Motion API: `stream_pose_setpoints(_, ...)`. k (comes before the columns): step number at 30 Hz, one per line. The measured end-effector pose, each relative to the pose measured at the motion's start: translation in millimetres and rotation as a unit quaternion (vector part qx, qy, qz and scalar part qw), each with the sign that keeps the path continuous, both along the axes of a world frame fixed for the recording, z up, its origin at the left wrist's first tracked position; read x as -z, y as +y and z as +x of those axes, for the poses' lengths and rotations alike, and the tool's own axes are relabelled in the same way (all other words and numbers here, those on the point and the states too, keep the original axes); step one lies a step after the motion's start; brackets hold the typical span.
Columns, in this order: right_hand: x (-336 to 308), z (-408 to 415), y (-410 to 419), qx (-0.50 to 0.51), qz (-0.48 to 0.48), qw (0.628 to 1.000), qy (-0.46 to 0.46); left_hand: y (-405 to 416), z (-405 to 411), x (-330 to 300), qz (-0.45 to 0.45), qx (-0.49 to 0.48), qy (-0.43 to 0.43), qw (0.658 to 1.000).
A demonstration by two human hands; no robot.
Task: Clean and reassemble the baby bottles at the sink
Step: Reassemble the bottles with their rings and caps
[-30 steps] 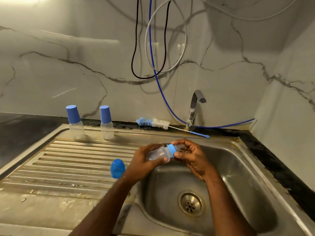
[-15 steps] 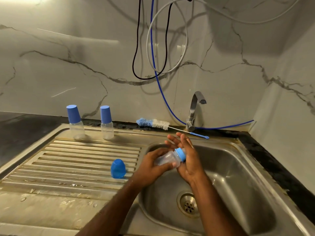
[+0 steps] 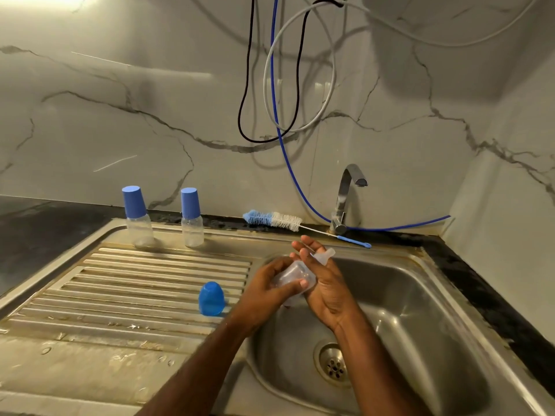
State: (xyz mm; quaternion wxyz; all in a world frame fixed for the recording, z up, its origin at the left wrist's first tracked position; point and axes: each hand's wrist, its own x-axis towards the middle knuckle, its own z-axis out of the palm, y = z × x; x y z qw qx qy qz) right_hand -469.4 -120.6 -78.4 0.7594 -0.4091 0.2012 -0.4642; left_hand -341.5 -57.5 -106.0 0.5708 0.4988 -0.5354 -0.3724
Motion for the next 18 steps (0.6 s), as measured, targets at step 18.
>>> stream_pose_setpoints(18,-8.6,24.7,16.0,0.087,0.057,0.994,0.034,-1.8,22.8,-4.3,-0.15,-0.148,-0.278,0.937)
